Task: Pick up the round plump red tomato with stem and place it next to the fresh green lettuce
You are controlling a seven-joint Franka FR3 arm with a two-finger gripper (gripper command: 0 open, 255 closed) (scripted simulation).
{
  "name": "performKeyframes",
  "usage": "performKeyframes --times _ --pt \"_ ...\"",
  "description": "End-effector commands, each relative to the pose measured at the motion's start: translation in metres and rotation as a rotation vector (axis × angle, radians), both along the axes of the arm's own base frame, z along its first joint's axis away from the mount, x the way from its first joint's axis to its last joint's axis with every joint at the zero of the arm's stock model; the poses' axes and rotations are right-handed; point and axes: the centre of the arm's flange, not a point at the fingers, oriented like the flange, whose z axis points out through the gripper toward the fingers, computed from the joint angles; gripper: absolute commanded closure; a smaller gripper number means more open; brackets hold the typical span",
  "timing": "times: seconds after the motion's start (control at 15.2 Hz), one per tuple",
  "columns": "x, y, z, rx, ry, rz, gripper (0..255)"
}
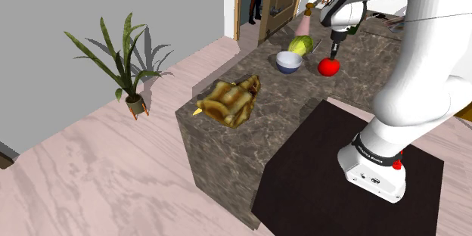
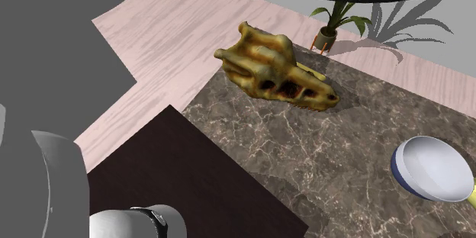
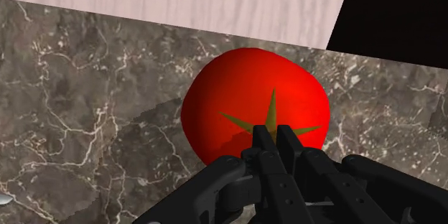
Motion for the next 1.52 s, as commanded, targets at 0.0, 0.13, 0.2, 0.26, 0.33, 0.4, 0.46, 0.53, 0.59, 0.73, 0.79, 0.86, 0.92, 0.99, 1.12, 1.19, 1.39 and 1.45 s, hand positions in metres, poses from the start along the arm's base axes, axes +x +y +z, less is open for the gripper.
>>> performKeyframes --times 0.0,0.13,0.2,0.26,0.33,0.4,0.46,0.53,0.59,0.73,0.79,0.86,0.92,0.99,1.12,1.19,1.39,1.45 --pt "0.0 0.0 -0.011 0.0 0.0 0.0 255" --pt "0.0 0.0 -0.018 0.0 0.0 0.0 255" --pt "0.0 0.0 -0.018 0.0 0.0 0.0 255" --pt "0.0 0.0 -0.018 0.0 0.0 0.0 255" --pt "0.0 0.0 -0.018 0.0 0.0 0.0 255" --pt "0.0 0.0 -0.018 0.0 0.0 0.0 255" --pt "0.0 0.0 -0.018 0.0 0.0 0.0 255" --pt "0.0 0.0 -0.018 0.0 0.0 0.0 255" --pt "0.0 0.0 -0.018 0.0 0.0 0.0 255" --pt "0.0 0.0 -0.018 0.0 0.0 0.0 0" --pt "0.0 0.0 -0.018 0.0 0.0 0.0 0" --pt "0.0 0.0 -0.018 0.0 0.0 0.0 0" --pt "0.0 0.0 -0.018 0.0 0.0 0.0 0" --pt "0.0 0.0 -0.018 0.0 0.0 0.0 0" --pt "0.003 0.001 0.008 0.0 0.0 0.0 0" --pt "0.005 0.002 0.021 0.0 0.0 0.0 0" --pt "0.006 0.003 0.032 0.0 0.0 0.0 0" --pt "0.006 0.003 0.032 0.0 0.0 0.0 0"
